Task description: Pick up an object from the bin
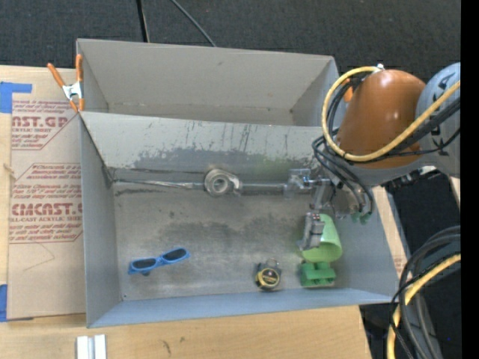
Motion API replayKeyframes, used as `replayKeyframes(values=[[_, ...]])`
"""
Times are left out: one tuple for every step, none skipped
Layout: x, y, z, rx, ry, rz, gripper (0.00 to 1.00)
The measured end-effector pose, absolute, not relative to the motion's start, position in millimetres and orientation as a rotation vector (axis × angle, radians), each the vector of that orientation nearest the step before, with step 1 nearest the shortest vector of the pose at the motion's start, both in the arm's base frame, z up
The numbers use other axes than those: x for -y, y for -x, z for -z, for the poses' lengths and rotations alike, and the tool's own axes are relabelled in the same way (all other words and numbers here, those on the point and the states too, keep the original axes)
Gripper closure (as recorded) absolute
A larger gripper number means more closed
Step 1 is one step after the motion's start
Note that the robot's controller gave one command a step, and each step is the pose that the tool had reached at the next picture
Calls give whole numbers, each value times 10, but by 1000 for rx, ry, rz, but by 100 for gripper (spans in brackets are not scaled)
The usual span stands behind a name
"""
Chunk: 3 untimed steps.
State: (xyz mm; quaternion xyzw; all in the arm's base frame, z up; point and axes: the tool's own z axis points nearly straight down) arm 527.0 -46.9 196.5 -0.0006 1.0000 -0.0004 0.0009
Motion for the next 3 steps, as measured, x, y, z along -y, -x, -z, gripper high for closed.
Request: replayKeyframes(values=[[801, -4852, -710, -3058, 644, 5, 0], [1470, -4859, -726, -3014, 841, -3, 0], [1383, -4860, -721, -3011, 854, -20, 100]])
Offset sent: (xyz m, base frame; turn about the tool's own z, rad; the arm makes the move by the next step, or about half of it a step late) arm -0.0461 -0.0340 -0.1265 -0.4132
